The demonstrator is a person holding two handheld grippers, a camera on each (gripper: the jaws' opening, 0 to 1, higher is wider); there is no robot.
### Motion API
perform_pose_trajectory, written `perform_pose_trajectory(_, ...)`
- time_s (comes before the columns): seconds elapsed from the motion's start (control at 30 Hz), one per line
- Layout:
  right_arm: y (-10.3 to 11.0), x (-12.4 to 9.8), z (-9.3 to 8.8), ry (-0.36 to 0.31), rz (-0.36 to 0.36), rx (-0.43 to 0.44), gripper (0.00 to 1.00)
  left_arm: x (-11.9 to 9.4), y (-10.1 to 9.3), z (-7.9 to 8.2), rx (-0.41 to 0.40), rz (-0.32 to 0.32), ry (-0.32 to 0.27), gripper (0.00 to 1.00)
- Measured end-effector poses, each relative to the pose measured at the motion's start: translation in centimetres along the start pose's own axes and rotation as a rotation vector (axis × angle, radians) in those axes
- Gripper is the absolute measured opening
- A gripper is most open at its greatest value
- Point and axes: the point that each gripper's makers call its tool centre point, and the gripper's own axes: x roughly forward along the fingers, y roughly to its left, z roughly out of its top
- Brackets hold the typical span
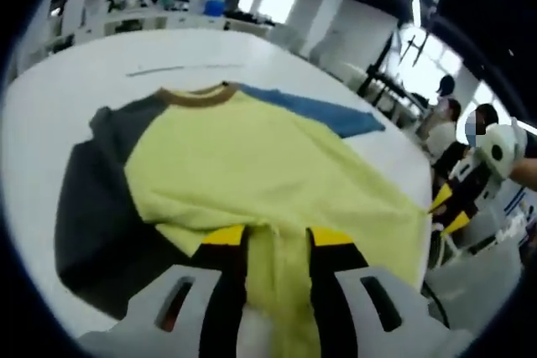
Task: Fold the garment on the visible template until the final outline fits inside the template.
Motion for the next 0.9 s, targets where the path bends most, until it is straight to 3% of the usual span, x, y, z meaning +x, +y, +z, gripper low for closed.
perform_pose_trajectory(0.13, -0.2, 0.0, 0.6, -0.022, -0.006, -0.004, 0.23, -1.5, 0.9, 0.1, 0.083, 0.037, 0.000, 0.41)
perform_pose_trajectory(0.27, -0.4, -0.2, 1.4, -0.058, -0.014, -0.002, 0.31, -3.4, 2.2, -0.6, 0.208, 0.077, 0.047, 0.43)
perform_pose_trajectory(0.37, -1.0, -0.5, 2.2, -0.104, -0.037, 0.004, 0.43, -4.4, 2.7, -1.1, 0.256, 0.100, 0.064, 0.43)
perform_pose_trajectory(0.5, -1.9, -1.2, 3.4, -0.182, -0.069, 0.044, 0.60, -5.2, 3.8, -2.3, 0.374, 0.140, 0.122, 0.41)
perform_pose_trajectory(0.73, -3.9, -2.8, 3.9, -0.253, -0.154, 0.085, 0.86, -4.9, 3.7, -4.0, 0.447, 0.158, 0.152, 0.27)
perform_pose_trajectory(0.83, -4.4, -3.3, 3.6, -0.264, -0.185, 0.097, 0.94, -4.7, 3.6, -4.5, 0.488, 0.169, 0.163, 0.23)
perform_pose_trajectory(0.9, -4.5, -3.5, 3.2, -0.257, -0.198, 0.109, 0.93, -4.5, 3.5, -4.6, 0.506, 0.173, 0.159, 0.19)
